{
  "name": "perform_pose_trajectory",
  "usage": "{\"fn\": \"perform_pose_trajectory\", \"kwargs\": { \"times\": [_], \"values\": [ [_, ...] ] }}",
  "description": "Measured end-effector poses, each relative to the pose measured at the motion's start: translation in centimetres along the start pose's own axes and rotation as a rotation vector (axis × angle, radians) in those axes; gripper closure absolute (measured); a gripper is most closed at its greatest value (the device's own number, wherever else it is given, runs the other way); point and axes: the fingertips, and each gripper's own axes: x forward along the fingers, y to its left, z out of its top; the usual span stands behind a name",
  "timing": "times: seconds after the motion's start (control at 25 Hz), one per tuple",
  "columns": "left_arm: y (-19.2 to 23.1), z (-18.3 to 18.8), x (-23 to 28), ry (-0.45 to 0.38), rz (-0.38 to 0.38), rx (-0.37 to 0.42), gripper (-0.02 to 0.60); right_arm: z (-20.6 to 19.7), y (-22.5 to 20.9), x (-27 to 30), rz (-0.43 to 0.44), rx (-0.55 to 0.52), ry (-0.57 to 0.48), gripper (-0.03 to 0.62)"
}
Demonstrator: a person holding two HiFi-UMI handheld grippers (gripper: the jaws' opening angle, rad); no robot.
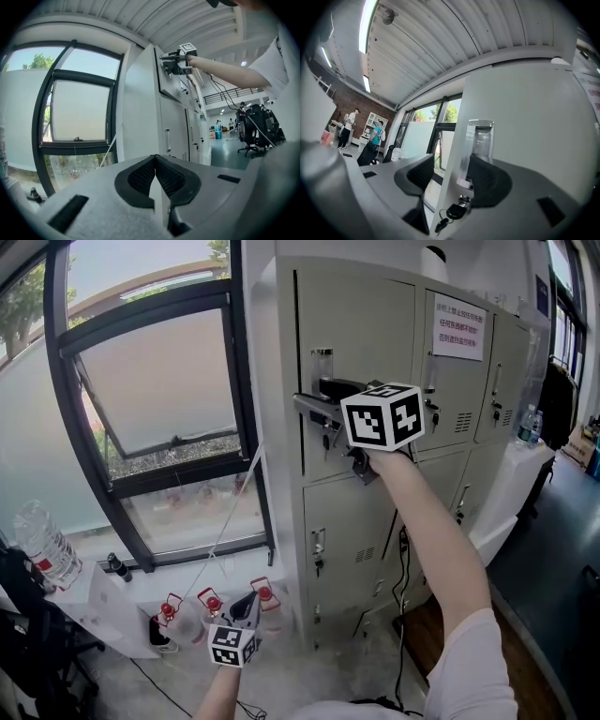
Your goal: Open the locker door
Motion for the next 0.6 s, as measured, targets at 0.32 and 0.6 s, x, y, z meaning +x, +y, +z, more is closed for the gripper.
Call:
{"fn": "perform_pose_trajectory", "kwargs": {
  "times": [0.32, 0.6],
  "values": [
    [-2.2, 0.4, 1.6, 0.005, -0.060, 0.043, 0.574, 0.4, 0.4, -3.3, -0.062, -0.052, 0.042, 0.425],
    [-4.3, 1.5, 3.0, -0.017, -0.111, 0.057, 0.574, 0.9, 0.7, -6.4, -0.085, -0.049, 0.046, 0.463]
  ]
}}
